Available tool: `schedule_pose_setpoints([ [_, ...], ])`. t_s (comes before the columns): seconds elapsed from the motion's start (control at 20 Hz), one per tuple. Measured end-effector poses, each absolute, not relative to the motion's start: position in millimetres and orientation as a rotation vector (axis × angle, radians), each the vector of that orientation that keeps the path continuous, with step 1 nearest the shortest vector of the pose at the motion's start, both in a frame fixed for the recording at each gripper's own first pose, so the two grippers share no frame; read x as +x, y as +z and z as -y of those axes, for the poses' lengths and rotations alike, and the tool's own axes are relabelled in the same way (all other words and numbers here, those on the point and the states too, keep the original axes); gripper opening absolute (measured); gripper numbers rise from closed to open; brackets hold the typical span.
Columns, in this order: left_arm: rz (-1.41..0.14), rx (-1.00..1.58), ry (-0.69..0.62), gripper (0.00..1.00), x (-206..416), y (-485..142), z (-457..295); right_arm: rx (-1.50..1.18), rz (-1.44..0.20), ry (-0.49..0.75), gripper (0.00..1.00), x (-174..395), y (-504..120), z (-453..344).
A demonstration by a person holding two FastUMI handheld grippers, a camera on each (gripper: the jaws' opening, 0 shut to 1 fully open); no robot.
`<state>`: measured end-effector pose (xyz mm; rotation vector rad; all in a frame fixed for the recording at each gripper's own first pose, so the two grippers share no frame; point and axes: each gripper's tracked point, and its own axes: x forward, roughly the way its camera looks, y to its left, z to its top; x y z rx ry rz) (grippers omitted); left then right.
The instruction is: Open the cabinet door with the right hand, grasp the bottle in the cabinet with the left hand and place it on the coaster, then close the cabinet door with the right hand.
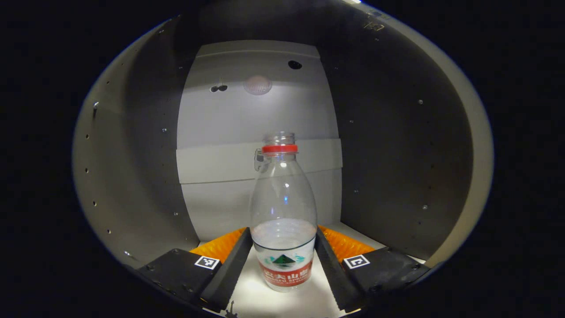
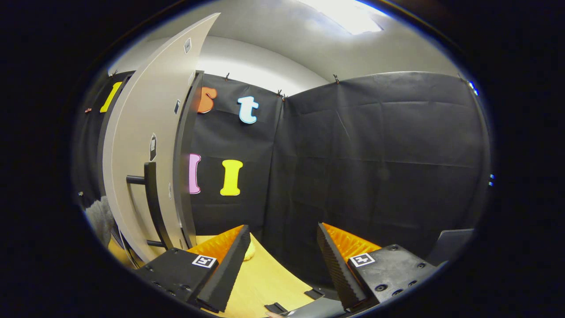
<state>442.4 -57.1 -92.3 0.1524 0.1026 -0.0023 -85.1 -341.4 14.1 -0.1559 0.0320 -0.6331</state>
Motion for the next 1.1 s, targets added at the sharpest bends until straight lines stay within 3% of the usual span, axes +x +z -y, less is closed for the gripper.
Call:
schedule_pose_setpoints([
  [0.15, -0.12, 0.128, -0.018, 0.78, 443, -91, 59, -0.154, -0.033, -0.64, 0.94, -84, 15, 341],
  [0.55, -0.053, 0.126, -0.083, 0.77, 380, -55, 53, -0.153, -0.014, -0.631, 0.94, -90, 20, 318],
  [1.1, -0.04, 0.177, -0.193, 0.77, 248, -52, 19, -0.185, 0.04, -0.554, 0.94, -124, 32, 203],
])
